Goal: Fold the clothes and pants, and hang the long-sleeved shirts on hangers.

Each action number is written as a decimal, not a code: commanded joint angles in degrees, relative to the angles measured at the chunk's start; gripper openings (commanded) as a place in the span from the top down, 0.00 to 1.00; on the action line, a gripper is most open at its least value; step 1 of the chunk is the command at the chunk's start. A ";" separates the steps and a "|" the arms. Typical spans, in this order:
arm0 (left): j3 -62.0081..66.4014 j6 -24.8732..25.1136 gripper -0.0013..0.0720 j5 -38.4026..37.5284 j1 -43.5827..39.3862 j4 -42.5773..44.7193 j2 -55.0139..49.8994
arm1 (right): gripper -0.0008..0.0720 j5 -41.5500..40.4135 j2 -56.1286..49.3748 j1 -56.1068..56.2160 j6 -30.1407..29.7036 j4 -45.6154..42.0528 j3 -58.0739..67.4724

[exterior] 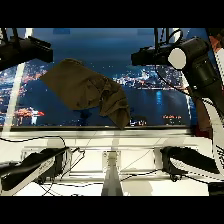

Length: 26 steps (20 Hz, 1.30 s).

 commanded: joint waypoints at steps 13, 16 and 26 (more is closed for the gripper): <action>0.02 0.00 0.96 0.02 0.02 0.00 0.04 | 0.96 8.48 -0.07 0.07 -18.91 0.00 -0.66; 0.02 0.00 0.96 0.02 0.02 0.00 0.04 | 0.96 20.59 -0.07 0.07 -38.47 7.17 -7.13; 0.02 0.00 0.96 0.02 0.02 -0.02 0.04 | 0.26 -14.21 -0.09 8.37 -79.41 18.47 -32.52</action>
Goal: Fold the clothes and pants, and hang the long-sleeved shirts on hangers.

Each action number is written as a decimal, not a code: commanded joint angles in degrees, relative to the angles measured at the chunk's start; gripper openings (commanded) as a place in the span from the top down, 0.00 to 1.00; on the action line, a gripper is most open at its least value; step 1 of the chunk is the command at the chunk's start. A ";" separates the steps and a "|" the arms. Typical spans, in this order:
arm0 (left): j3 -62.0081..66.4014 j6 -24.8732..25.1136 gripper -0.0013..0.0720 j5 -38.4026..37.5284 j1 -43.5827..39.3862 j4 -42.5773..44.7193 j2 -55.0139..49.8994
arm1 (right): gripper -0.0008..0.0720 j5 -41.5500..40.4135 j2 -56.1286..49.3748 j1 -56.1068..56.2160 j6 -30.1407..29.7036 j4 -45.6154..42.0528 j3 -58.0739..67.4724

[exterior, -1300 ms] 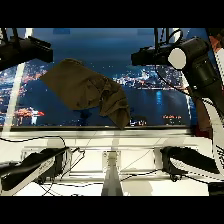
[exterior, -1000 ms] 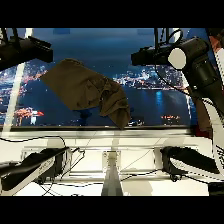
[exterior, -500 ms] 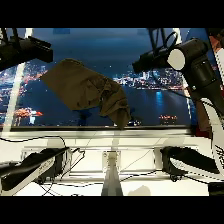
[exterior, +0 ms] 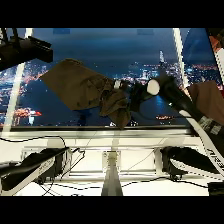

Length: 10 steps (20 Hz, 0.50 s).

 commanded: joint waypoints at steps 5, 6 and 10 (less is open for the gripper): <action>0.02 0.00 0.96 0.00 0.02 -0.02 0.02 | 0.26 -22.73 -5.01 6.95 -19.54 0.83 -7.08; 0.02 0.00 0.96 0.02 0.02 -0.02 0.00 | 0.26 -25.14 -6.38 7.32 -19.54 -0.13 -7.08; 0.02 0.00 0.96 0.02 0.02 -0.02 -0.11 | 0.31 -29.55 -10.19 7.52 -19.50 0.02 -7.02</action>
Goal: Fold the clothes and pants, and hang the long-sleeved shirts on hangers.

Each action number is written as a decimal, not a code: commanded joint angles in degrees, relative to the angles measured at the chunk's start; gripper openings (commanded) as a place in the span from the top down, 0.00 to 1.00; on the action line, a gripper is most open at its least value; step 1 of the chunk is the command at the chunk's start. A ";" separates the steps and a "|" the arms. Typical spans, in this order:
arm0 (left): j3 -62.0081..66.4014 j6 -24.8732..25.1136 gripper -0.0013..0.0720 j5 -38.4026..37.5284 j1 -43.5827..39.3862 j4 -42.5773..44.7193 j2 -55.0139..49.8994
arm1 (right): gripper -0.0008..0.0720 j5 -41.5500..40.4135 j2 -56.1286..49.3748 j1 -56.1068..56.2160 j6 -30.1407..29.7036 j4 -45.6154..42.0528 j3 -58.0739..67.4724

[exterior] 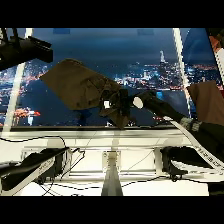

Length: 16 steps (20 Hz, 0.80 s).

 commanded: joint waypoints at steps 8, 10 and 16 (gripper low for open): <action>0.02 0.00 0.96 -0.02 0.02 0.00 -0.07 | 0.96 -7.41 1.57 1.20 -0.17 -1.44 4.57; 0.02 0.00 0.96 -0.04 0.04 0.07 -0.07 | 0.96 -8.00 3.67 0.70 6.69 -3.37 7.13; -0.02 -2.54 0.96 -1.70 3.82 0.74 -0.04 | 0.96 -0.59 12.13 -17.88 42.29 -4.63 11.13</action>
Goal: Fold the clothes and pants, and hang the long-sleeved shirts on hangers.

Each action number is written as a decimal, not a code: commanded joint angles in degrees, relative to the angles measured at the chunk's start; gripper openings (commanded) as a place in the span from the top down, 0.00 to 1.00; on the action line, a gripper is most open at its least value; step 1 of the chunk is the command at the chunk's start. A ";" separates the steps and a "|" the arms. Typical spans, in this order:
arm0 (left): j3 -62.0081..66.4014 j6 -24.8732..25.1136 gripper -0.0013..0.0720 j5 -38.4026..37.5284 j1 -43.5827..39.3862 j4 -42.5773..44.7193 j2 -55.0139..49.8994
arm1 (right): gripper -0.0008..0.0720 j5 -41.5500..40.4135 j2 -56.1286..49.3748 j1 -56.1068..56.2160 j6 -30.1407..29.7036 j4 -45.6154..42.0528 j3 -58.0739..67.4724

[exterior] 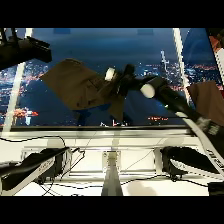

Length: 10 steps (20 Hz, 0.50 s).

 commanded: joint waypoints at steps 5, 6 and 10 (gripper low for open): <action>-3.06 -3.08 0.96 -4.74 10.51 0.17 -0.07 | 0.97 30.75 4.72 -35.15 34.62 -0.20 -0.07; -4.87 -3.41 0.96 -5.35 12.11 0.17 -0.17 | 0.97 34.10 4.72 -39.82 34.82 1.36 -1.64; -15.04 -9.68 0.96 -6.19 16.76 -1.01 -2.84 | 0.97 41.09 4.72 -51.08 34.64 8.70 -8.04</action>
